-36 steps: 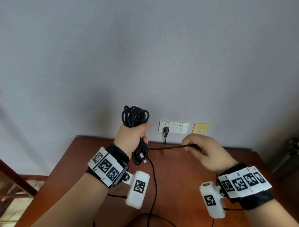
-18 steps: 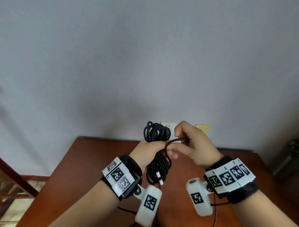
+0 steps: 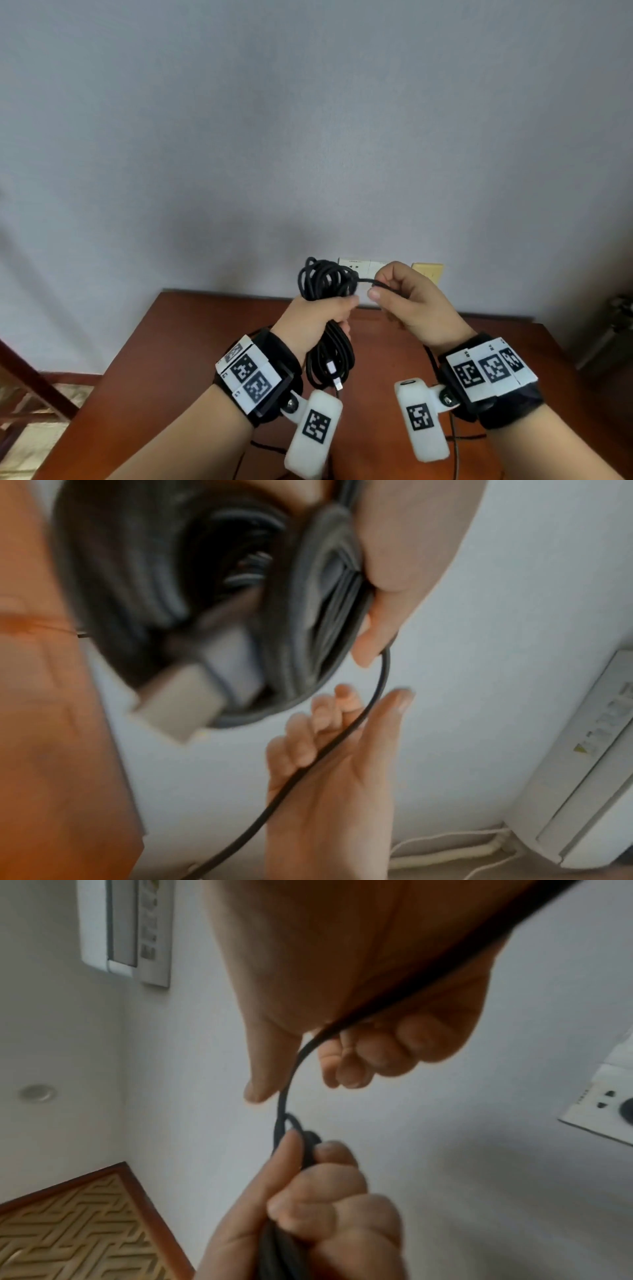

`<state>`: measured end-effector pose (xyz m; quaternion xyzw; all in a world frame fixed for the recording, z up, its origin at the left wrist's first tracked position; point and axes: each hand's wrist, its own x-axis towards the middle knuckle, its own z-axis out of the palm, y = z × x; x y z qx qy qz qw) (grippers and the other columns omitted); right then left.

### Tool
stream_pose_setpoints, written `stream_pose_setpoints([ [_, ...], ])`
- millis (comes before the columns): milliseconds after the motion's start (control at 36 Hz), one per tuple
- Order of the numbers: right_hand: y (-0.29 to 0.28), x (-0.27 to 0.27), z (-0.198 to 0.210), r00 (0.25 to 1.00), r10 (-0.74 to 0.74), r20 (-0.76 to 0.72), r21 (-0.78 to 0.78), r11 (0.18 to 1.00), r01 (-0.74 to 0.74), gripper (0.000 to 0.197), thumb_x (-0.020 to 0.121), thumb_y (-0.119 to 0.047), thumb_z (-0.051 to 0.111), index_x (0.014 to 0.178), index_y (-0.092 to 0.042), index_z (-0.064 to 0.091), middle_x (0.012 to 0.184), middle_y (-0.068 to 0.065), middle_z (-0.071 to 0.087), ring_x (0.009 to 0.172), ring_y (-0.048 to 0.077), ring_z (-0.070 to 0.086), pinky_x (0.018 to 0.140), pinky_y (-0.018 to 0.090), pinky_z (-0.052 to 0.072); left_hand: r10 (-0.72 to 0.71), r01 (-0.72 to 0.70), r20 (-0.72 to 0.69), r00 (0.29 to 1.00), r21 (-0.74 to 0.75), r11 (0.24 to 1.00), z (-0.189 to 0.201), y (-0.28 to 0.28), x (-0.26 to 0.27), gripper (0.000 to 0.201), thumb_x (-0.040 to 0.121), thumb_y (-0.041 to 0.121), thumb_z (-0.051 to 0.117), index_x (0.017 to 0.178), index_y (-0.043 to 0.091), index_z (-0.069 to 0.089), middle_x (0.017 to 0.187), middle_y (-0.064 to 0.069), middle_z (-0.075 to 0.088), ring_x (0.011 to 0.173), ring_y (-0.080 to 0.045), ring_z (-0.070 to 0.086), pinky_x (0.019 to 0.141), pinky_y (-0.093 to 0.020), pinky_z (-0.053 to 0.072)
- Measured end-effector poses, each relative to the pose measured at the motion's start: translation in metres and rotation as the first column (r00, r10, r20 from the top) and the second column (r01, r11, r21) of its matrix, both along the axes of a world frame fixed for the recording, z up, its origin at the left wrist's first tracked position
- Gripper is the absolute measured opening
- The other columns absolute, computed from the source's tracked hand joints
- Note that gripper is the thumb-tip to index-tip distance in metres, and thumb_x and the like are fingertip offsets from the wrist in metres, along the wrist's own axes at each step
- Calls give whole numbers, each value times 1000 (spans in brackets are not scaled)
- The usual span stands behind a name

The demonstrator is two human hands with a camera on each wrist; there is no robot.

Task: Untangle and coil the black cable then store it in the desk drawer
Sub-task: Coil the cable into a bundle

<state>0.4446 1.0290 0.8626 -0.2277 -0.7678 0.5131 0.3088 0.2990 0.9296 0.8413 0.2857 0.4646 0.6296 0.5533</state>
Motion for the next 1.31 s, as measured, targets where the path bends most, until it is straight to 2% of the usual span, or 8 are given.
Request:
stream_pose_setpoints([
  [83,1,8,-5,1000,-23,-5,-22,999,23,40,78,-47,57,82,-7,51,61,3,53,50,13,47,49,22,39,87,-88,121,989,2,996,0,3,-11,33,72,21,72,48,19,49,52,1,38,46,-14,42,50,-25,40],
  [306,-10,2,-9,994,-101,-36,207,973,106,21,94,-7,53,89,-21,68,65,-10,62,60,1,52,61,9,38,49,-47,75,996,-34,998,1,1,-17,32,73,24,74,51,15,53,58,-5,49,54,-20,55,57,-29,49],
  [389,-15,-3,-5,995,-98,18,290,953,89,16,95,-14,54,90,-17,69,80,12,67,74,24,60,70,26,47,16,-16,74,997,-7,1000,4,-1,-11,25,73,22,78,59,13,59,58,-4,53,55,-21,57,61,-32,49],
  [500,-18,-8,-2,986,-101,135,401,915,38,21,94,-22,50,83,-22,68,73,0,68,70,21,63,68,35,50,45,-42,81,996,-33,999,11,-2,-3,25,74,36,71,72,12,65,60,-6,55,53,-22,57,56,-30,49],
  [722,-32,-14,3,923,-96,372,512,851,-118,27,89,-1,42,80,-24,52,75,-9,59,72,13,58,71,31,48,57,-56,39,998,-32,998,9,1,3,6,88,6,63,84,8,68,63,-6,53,57,-16,56,57,-28,51],
  [944,-29,-18,9,847,57,528,496,789,-363,49,83,-11,33,126,-8,57,124,10,58,115,20,54,100,33,43,65,-65,20,998,-16,998,6,-1,4,38,71,28,79,107,17,74,112,-10,71,110,-26,64,98,-43,49],
  [1167,-26,-14,4,881,45,470,460,840,-288,19,93,-4,47,80,-10,59,71,-9,55,61,1,52,62,19,40,21,-21,88,996,-6,1000,7,-3,6,40,74,26,73,110,9,72,118,-20,66,108,-34,63,79,-40,56],
  [1306,-22,-10,-2,952,31,305,119,990,-71,25,96,-21,52,75,-12,63,54,-7,59,50,10,55,49,24,46,111,-111,186,976,-15,994,17,-3,5,43,65,30,81,97,3,72,106,-16,72,85,-30,69,88,-59,51],
])
